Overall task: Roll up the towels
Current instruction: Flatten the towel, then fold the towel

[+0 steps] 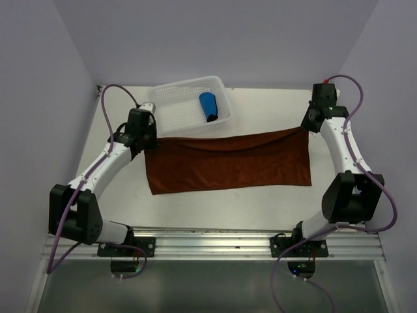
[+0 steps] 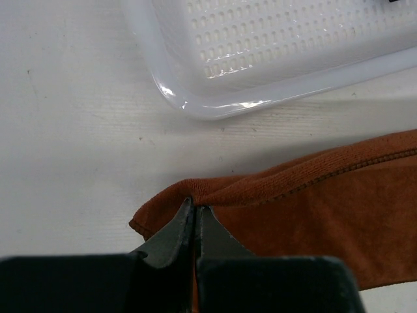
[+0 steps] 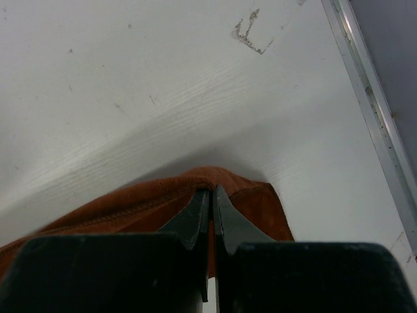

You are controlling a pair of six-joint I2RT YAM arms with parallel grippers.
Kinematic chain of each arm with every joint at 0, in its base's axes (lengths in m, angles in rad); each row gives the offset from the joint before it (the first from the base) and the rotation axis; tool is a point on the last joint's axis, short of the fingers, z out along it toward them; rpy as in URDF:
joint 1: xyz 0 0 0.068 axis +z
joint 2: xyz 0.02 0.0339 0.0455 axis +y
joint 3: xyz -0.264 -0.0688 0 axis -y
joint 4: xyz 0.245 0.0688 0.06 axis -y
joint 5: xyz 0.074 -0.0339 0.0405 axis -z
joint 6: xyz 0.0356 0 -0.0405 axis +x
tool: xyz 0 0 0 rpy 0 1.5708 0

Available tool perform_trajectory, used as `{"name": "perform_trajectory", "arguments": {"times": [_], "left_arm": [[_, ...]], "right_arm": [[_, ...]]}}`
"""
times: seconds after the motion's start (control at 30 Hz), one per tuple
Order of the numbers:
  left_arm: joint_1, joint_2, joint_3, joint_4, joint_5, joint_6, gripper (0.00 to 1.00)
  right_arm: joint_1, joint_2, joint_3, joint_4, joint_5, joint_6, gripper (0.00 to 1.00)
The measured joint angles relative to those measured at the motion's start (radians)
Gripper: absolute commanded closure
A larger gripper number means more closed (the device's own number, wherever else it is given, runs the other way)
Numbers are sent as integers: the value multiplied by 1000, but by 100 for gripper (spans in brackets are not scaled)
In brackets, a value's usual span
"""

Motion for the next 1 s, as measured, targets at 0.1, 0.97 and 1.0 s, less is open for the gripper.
{"name": "perform_trajectory", "arguments": {"times": [0.1, 0.97, 1.0], "left_arm": [[0, 0, 0, -2, 0, 11, 100], [3, -184, -140, -55, 45, 25, 100], [3, -192, -145, -55, 50, 25, 100]], "right_arm": [[0, -1, -6, 19, 3, -7, 100], [-21, -259, -293, 11, 101, -11, 100], [-22, -263, -305, 11, 102, -11, 100]]}}
